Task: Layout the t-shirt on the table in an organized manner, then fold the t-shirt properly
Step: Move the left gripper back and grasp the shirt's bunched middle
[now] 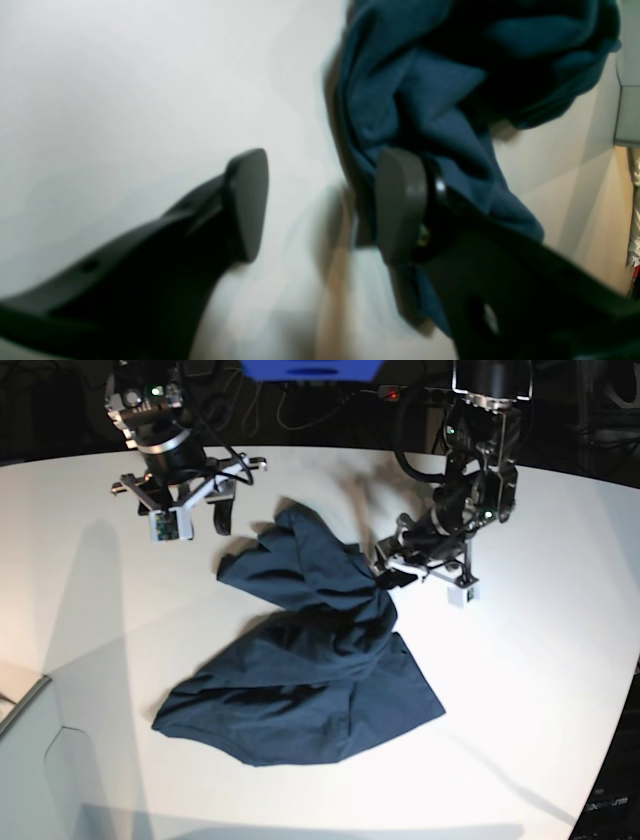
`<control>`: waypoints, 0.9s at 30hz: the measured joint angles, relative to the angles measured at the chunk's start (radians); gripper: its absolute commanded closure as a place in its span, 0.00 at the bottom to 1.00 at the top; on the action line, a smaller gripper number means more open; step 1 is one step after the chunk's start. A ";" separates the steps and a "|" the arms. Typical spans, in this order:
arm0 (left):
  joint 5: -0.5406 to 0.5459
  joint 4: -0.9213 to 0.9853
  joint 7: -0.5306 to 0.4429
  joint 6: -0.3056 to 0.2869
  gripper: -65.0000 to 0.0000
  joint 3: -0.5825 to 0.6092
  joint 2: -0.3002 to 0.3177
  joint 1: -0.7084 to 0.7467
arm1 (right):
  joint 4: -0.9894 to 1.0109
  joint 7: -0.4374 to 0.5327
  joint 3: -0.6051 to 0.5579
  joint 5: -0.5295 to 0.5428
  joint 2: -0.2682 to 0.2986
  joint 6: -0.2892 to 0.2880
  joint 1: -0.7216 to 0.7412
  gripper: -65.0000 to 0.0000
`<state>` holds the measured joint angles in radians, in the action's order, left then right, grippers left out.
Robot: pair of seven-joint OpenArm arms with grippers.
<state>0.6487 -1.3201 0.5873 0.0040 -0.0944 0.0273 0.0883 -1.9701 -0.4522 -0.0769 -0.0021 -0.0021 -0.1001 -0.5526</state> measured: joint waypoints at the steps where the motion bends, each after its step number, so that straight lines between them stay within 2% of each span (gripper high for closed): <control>1: 0.000 0.000 0.000 0.000 0.49 0.000 0.000 0.000 | 0.000 0.000 0.000 0.000 0.000 0.000 0.000 0.55; 18: 0.016 0.063 -0.023 -0.019 0.49 -0.001 -0.014 -0.036 | 0.000 0.000 0.000 0.000 0.000 0.000 -0.003 0.55; 24: 0.008 0.089 -0.019 -0.012 0.50 0.088 -0.016 -0.066 | 0.000 0.000 0.000 0.000 -0.001 0.000 -0.005 0.55; 25: 0.012 0.095 -0.020 -0.013 0.52 0.089 -0.020 -0.070 | 0.000 0.000 0.000 0.000 -0.001 0.000 -0.006 0.55; 27: 0.019 0.119 -0.019 -0.019 0.66 0.089 -0.018 -0.083 | 0.000 0.000 0.000 0.000 0.000 0.000 -0.006 0.55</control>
<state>0.6678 -1.2011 0.5682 -0.0151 -0.0059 0.0097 0.0051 -1.9697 -0.4522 -0.0769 -0.0021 -0.0025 -0.1001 -0.5591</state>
